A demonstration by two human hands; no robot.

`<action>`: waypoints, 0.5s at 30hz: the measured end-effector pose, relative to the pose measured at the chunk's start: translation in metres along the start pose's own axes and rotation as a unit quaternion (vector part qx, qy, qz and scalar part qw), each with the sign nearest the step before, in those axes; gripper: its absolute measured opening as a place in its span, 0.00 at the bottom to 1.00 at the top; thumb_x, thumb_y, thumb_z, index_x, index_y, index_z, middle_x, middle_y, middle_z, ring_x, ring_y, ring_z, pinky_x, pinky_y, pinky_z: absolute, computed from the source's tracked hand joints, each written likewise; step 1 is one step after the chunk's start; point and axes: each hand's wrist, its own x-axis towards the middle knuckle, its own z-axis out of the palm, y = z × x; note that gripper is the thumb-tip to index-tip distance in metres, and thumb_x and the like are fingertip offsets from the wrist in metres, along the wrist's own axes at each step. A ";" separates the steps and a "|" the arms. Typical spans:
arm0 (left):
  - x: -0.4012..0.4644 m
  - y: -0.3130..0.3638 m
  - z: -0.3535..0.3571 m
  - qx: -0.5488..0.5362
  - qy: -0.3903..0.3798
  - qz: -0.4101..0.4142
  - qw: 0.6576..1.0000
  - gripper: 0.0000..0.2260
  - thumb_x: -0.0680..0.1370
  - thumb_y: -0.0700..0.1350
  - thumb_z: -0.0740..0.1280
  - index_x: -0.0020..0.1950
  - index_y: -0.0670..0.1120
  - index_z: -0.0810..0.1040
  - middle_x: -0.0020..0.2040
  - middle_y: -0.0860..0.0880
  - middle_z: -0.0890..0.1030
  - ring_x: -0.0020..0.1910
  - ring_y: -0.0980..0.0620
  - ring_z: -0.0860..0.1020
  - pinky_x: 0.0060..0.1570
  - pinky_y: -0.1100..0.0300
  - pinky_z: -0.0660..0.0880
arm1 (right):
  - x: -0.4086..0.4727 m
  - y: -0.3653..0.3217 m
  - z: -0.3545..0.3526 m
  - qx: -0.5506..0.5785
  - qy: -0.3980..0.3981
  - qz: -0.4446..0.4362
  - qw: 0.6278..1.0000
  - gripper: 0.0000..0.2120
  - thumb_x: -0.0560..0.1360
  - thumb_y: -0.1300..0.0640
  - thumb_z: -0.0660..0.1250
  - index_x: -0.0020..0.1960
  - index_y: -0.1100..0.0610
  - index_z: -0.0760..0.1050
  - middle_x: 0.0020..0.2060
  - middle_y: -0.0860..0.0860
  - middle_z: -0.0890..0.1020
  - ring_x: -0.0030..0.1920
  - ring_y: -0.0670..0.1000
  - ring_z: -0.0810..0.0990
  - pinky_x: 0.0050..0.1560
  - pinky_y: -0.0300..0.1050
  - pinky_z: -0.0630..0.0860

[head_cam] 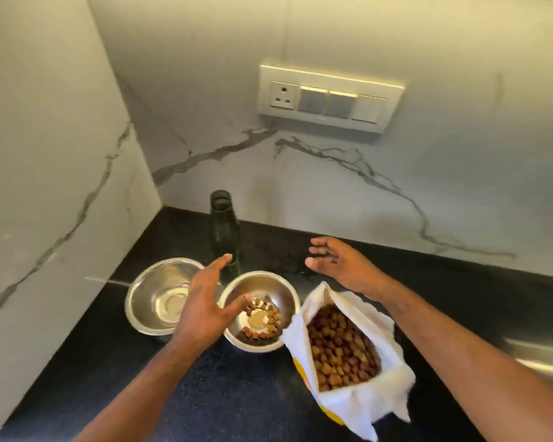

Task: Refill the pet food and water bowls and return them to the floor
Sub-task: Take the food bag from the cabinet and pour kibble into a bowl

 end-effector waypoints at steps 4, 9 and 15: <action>-0.006 0.007 0.018 0.006 -0.063 0.056 0.996 0.39 0.72 0.54 0.79 0.78 0.63 0.63 0.75 0.57 0.68 0.70 0.61 0.64 0.69 0.55 0.68 | -0.090 0.033 -0.007 0.046 0.096 0.042 0.993 0.27 0.72 0.38 0.71 0.68 0.47 0.76 0.62 0.45 0.82 0.62 0.44 0.81 0.67 0.53 0.77; -0.004 0.013 0.040 0.063 -0.171 0.144 0.973 0.43 0.68 0.52 0.81 0.78 0.62 0.64 0.78 0.56 0.66 0.81 0.53 0.57 0.76 0.52 0.62 | -0.178 0.066 0.020 0.145 0.182 0.101 0.967 0.21 0.79 0.35 0.59 0.64 0.43 0.80 0.58 0.48 0.86 0.60 0.51 0.83 0.63 0.54 0.80; -0.005 0.011 0.059 0.164 -0.279 0.195 0.926 0.55 0.57 0.67 0.80 0.79 0.61 0.59 0.82 0.54 0.61 0.84 0.47 0.49 0.80 0.41 0.55 | -0.236 0.093 0.082 0.225 0.199 0.103 0.948 0.30 0.69 0.23 0.62 0.68 0.33 0.73 0.66 0.38 0.80 0.67 0.39 0.76 0.66 0.44 0.74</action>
